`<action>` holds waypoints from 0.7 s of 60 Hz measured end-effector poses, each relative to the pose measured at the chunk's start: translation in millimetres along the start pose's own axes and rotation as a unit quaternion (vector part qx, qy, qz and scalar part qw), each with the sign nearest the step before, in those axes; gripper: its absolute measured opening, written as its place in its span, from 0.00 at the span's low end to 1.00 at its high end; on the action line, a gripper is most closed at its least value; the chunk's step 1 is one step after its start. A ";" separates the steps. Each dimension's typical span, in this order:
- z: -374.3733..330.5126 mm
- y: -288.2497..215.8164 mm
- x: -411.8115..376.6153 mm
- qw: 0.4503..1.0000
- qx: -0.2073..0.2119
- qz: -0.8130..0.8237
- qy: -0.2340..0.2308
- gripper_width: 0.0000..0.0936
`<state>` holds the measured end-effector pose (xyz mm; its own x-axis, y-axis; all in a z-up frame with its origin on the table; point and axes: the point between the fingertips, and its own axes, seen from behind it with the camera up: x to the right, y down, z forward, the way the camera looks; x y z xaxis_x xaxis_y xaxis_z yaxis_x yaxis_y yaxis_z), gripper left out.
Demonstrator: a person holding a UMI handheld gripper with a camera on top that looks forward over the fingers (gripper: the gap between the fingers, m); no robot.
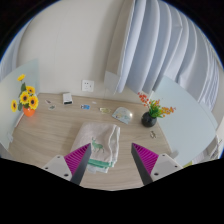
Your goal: Fold towel
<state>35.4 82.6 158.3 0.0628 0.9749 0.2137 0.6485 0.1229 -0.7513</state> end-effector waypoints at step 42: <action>-125.8 -10.5 -20.1 0.998 0.003 0.047 -0.045 0.91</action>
